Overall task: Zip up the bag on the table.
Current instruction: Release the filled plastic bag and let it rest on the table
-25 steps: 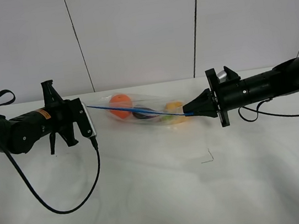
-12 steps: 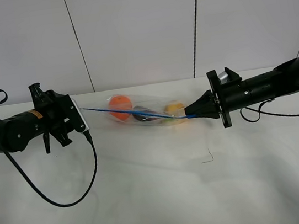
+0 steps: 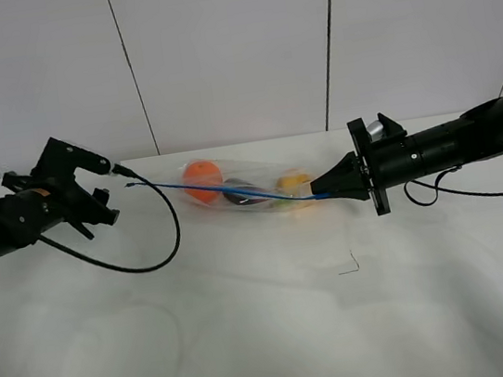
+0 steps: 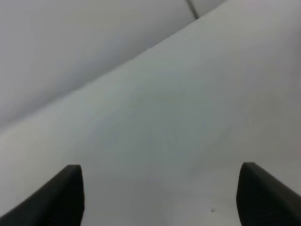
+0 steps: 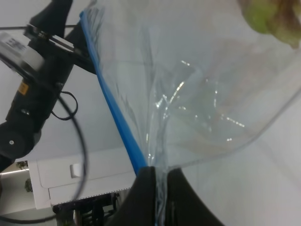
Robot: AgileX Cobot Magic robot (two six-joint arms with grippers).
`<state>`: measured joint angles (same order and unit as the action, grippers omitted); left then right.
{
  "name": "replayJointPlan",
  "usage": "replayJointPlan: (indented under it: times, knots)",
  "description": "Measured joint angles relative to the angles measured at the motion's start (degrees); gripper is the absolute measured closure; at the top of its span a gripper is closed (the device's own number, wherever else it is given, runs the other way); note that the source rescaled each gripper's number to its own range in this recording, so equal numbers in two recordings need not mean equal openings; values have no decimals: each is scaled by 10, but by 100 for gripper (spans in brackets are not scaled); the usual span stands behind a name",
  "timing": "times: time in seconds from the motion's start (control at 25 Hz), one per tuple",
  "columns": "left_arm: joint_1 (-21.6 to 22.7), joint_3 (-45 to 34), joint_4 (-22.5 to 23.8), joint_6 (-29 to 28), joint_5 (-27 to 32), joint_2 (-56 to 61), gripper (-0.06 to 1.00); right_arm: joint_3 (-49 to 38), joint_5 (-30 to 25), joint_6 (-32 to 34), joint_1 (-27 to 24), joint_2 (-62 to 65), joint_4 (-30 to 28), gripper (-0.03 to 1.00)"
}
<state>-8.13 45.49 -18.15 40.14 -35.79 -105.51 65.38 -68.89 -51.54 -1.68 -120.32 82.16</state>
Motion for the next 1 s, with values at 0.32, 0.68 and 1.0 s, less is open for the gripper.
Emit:
replayJointPlan:
  times: [0.32,0.68,1.0]
  knots:
    - [0,0,-69,-286,34,1,4,0,0,0,0,0,0,97]
    - [0,11,-21,-266,268,34,4,0,0,0,0,0,0,97]
    - [0,112,10,-269,612,42,4,0,0,0,0,0,0,97]
